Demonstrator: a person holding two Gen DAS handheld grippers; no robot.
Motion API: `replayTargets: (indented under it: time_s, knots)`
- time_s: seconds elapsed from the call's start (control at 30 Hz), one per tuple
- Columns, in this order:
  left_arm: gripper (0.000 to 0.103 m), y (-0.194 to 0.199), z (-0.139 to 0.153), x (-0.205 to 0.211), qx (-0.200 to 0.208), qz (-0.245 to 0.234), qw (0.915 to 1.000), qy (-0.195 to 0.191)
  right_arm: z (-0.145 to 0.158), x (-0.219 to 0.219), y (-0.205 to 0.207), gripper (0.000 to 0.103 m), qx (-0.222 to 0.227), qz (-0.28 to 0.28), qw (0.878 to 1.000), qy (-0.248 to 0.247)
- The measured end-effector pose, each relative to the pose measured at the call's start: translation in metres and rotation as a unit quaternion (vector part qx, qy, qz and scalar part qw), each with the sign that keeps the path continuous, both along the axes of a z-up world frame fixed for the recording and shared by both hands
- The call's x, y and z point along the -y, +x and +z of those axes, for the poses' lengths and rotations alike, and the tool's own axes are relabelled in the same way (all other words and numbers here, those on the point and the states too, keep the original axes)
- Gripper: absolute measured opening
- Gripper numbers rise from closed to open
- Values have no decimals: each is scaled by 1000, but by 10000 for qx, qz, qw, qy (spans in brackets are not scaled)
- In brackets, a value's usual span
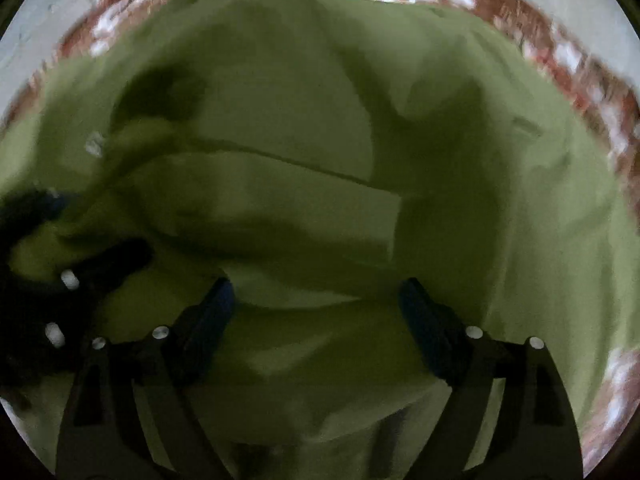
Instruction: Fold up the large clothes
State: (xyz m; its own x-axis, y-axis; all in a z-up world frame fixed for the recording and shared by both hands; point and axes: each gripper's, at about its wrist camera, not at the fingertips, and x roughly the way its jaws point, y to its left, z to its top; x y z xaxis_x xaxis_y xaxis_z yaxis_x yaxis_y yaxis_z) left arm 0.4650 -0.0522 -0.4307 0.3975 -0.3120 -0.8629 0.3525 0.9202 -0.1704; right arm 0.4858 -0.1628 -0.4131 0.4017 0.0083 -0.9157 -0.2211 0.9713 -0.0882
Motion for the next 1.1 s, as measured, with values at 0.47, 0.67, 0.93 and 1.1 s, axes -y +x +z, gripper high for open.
replayTargets:
  time_s: [0.47, 0.67, 0.93, 1.1]
  knots:
    - [86, -38, 88, -55, 814, 623, 9947, -2, 57, 18, -19, 87, 204, -158, 9991, 332]
    - [94, -102, 144, -137, 1235, 1567, 9798, 154, 117, -21, -49, 92, 521, -24, 9949, 863]
    - [98, -182, 146, -308, 923, 3315, 9388, -175, 148, -105, -76, 98, 680, 280, 9910, 1115]
    - [97, -199, 122, -409, 787, 3952, 9132, -615, 136, -154, -80, 98, 624, 475, 9930, 887]
